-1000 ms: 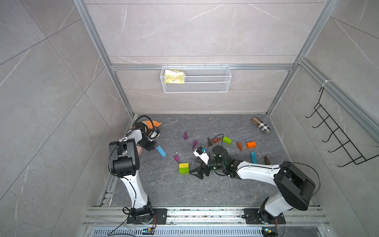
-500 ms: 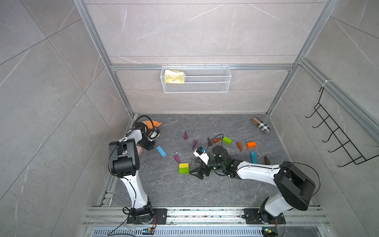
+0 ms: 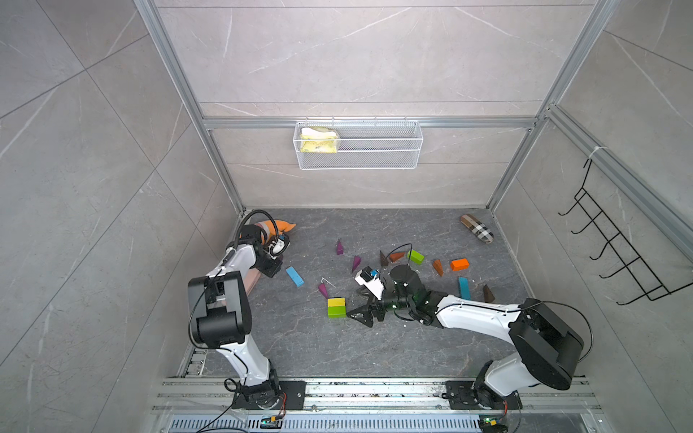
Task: Assemble a small pinwheel with building blocks
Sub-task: Pick up the building block from the center of the board, then assemble the building block at the center of the board.
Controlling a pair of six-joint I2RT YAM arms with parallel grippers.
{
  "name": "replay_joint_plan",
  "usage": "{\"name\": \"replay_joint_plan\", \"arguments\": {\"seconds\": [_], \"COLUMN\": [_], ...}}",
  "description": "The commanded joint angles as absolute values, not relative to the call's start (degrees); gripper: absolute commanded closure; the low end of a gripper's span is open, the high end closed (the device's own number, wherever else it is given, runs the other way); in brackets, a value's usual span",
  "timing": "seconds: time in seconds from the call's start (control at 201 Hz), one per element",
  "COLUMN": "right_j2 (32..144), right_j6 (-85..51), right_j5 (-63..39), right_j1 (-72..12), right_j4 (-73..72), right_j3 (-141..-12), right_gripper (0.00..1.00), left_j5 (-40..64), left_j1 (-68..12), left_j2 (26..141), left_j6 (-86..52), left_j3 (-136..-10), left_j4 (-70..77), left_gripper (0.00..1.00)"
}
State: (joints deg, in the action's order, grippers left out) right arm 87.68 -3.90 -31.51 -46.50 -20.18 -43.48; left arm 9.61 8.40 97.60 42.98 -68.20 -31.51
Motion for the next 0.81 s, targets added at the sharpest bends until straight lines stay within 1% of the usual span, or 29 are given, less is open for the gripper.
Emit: {"name": "replay_joint_plan", "arguments": {"seconds": [0.0, 0.189, 0.254, 0.339, 0.438, 0.637, 0.801], "right_j2": [85.6, 83.4, 83.3, 82.9, 81.8, 78.1, 78.1], "right_j6": [-2.4, -1.2, -1.5, -2.6, -3.8, -5.6, -5.3], "right_j5": [-31.6, -30.9, -30.9, -31.7, -32.7, -31.6, -31.7], "right_j1": [-46.7, -46.8, -46.8, -46.8, -46.8, -46.8, -46.9], "right_j4": [-18.5, -17.1, -17.1, -18.8, -20.2, -21.0, -21.2], "right_j3": [-42.9, -40.9, -39.8, -37.2, -33.5, -28.8, -28.0], "right_gripper": [0.0, 0.0, 0.0, 0.0, 0.0, 0.0, 0.0], "left_j5": [14.1, 16.4, 15.4, 12.8, 10.3, 9.0, 8.2], "left_j1": [8.4, 1.9, -1.5, -6.7, -11.9, -15.8, -17.6], "left_j2": [89.8, 79.2, 76.4, 74.6, 72.6, 69.4, 69.3], "left_j6": [39.6, 39.5, 39.2, 39.1, 38.5, 37.4, 38.9], "left_j3": [-65.6, -57.0, -54.6, -53.1, -50.6, -48.3, -47.2], "left_j4": [-30.4, -33.3, -34.5, -38.5, -39.6, -41.2, -43.2], "left_gripper": [0.79, 0.79, 0.78, 0.79, 0.8, 0.79, 0.8]}}
